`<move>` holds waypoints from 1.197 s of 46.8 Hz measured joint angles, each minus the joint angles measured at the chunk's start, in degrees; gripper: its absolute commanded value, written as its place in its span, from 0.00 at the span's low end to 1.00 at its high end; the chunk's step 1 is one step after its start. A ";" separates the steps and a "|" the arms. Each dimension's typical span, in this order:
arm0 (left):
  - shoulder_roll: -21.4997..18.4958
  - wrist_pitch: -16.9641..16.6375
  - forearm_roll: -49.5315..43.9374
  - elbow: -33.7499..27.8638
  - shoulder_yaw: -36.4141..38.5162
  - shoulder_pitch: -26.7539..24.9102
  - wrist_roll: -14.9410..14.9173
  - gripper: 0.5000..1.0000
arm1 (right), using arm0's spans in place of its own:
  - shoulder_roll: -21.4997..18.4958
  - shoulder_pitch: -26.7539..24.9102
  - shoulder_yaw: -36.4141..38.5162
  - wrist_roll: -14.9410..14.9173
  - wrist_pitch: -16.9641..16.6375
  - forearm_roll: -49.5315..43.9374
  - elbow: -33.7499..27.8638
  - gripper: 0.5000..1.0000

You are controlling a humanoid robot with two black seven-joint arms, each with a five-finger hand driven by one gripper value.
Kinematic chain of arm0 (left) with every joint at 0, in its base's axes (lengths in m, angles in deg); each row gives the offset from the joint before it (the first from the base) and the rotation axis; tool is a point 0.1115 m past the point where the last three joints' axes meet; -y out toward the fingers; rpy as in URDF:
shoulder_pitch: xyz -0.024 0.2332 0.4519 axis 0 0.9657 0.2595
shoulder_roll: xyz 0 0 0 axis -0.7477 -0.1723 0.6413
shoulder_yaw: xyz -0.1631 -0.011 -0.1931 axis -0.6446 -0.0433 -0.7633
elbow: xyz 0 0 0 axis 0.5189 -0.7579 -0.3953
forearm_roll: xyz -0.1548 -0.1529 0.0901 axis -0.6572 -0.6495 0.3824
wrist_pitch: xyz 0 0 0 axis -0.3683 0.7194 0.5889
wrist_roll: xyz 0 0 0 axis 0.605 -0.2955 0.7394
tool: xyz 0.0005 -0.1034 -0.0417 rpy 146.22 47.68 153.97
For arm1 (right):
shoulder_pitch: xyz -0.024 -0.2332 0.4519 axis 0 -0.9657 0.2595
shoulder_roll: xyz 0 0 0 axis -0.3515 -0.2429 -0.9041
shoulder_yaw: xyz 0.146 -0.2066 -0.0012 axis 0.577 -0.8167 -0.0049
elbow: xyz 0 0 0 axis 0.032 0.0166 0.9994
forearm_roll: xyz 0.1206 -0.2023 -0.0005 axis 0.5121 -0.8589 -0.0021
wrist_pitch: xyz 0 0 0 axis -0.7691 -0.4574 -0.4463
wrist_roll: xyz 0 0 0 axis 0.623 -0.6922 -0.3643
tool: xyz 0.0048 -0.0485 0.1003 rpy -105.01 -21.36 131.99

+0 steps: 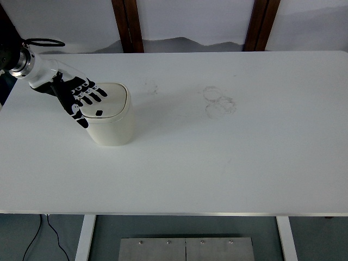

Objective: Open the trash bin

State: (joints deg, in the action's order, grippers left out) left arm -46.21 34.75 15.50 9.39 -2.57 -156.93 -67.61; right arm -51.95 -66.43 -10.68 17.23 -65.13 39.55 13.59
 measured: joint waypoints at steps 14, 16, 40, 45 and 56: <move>1.60 -0.01 -0.01 0.14 -0.86 0.00 0.00 1.00 | 0.00 -0.01 0.00 0.01 0.04 0.00 0.00 0.99; 1.70 -0.01 -0.01 0.14 -0.98 0.00 0.00 1.00 | 0.00 0.00 0.00 0.00 0.05 0.00 0.00 0.99; 2.85 -0.11 -0.43 0.25 -1.09 0.69 0.00 1.00 | 0.00 0.00 -0.01 0.00 0.03 0.00 0.00 0.99; 2.77 -0.05 -0.44 0.54 -1.09 0.68 0.00 1.00 | 0.00 0.00 0.00 0.00 0.03 0.00 0.00 0.99; 2.82 -0.09 -0.45 0.66 -1.08 0.68 0.00 1.00 | 0.00 0.00 -0.03 0.00 0.05 -0.01 0.00 0.99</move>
State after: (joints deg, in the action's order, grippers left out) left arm -43.39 34.66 15.05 10.05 -3.65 -156.24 -67.61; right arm -51.95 -66.43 -10.71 17.23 -65.08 39.54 13.59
